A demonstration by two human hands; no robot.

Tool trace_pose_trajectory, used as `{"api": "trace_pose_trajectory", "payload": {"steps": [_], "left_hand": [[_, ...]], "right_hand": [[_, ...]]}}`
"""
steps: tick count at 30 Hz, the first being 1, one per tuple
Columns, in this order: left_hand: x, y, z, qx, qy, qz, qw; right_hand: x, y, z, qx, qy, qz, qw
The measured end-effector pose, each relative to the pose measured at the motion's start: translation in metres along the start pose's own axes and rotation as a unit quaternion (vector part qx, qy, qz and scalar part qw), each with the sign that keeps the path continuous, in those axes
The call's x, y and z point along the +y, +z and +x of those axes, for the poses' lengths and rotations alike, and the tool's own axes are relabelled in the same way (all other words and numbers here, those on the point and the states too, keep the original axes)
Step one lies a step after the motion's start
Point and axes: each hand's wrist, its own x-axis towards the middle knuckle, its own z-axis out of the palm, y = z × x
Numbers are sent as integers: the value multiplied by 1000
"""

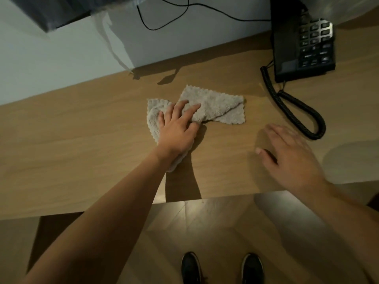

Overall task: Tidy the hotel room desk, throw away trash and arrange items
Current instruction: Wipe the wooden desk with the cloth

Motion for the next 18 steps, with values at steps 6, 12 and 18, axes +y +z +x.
{"api": "trace_pose_trajectory", "payload": {"steps": [6, 12, 18], "left_hand": [[49, 21, -98, -35, 198, -1, 980], [38, -8, -102, -48, 180, -102, 977], [70, 6, -14, 27, -81, -13, 996]], "right_hand": [[43, -5, -21, -3, -61, -5, 998], [48, -1, -21, 36, -61, 31, 997], [45, -1, -22, 59, -60, 37, 996]]}}
